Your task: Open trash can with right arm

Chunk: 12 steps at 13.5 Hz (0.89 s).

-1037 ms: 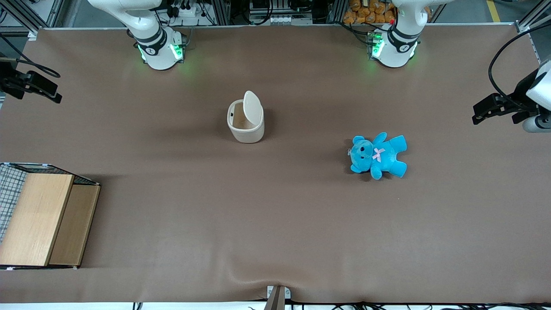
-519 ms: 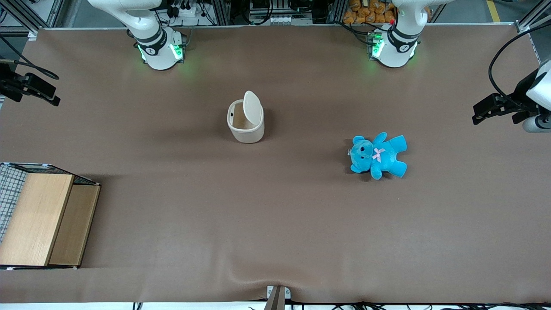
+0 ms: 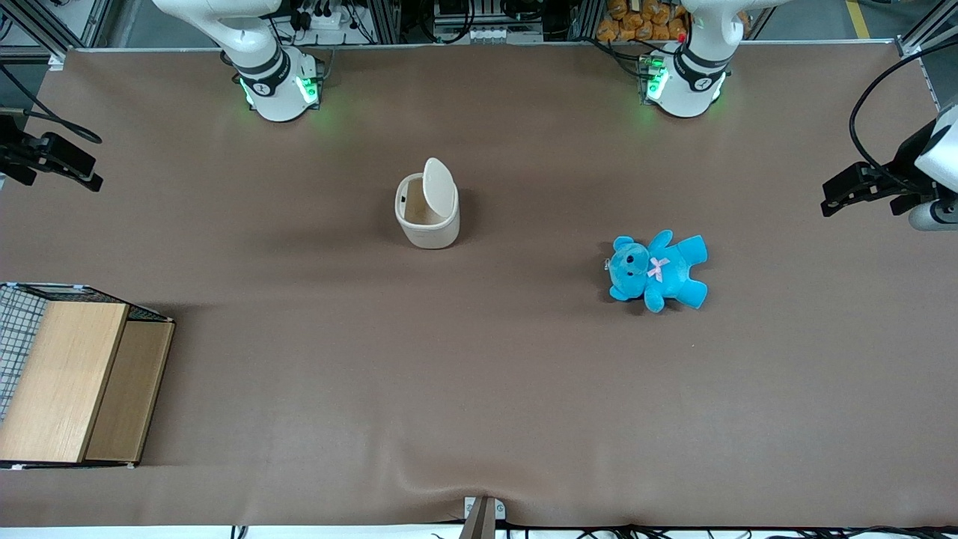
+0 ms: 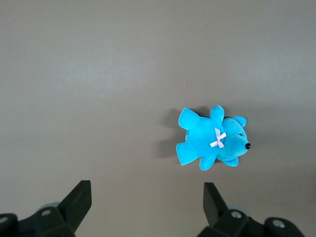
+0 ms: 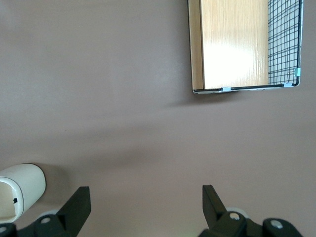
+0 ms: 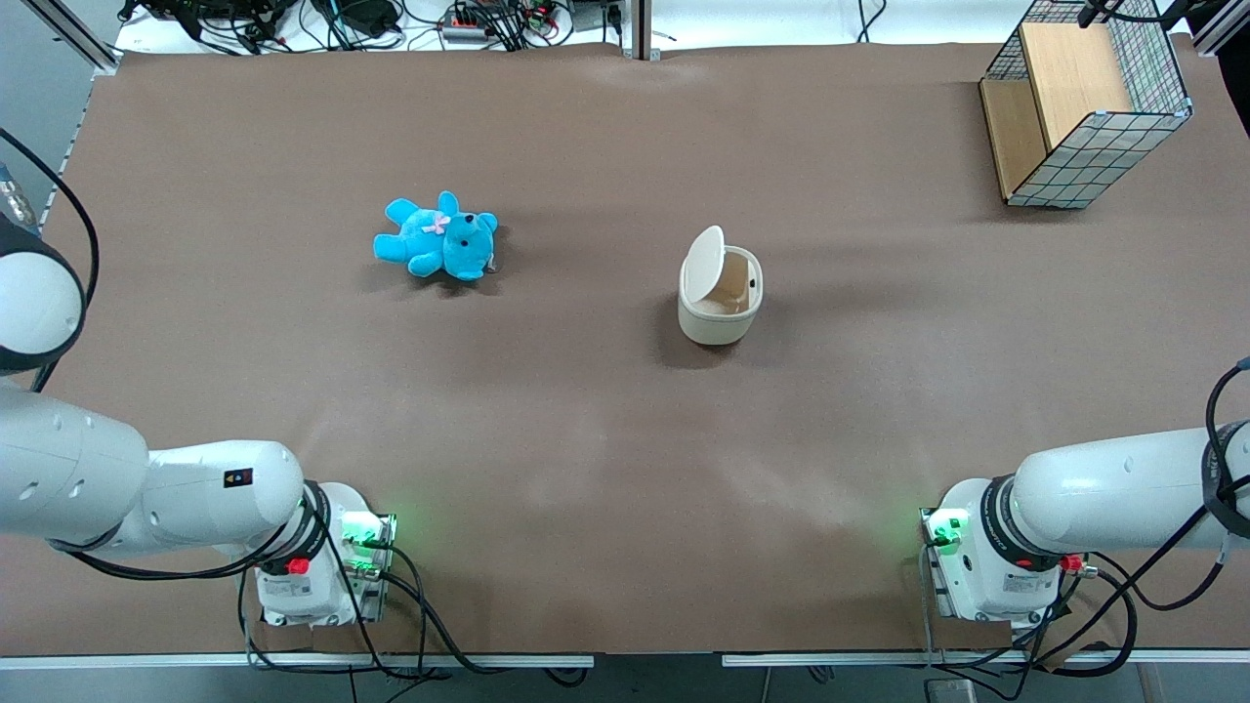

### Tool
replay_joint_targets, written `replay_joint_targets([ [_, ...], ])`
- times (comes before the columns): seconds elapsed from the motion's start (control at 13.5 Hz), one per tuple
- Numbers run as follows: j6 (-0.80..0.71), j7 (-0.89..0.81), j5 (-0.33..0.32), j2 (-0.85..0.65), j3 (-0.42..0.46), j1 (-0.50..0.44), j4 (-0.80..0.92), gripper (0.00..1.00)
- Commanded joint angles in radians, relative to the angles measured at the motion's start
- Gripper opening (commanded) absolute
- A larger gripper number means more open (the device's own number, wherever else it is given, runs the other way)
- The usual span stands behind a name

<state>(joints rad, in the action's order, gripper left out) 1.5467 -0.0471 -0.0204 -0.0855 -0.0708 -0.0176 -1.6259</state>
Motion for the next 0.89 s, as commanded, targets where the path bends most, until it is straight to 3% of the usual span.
replay_joint_targets([
  [0.0, 0.004, 0.067, -0.004, 0.013, 0.008, 0.018, 0.023, 1.00],
  [0.81, -0.007, 0.102, -0.004, 0.021, 0.008, 0.028, 0.021, 1.00],
])
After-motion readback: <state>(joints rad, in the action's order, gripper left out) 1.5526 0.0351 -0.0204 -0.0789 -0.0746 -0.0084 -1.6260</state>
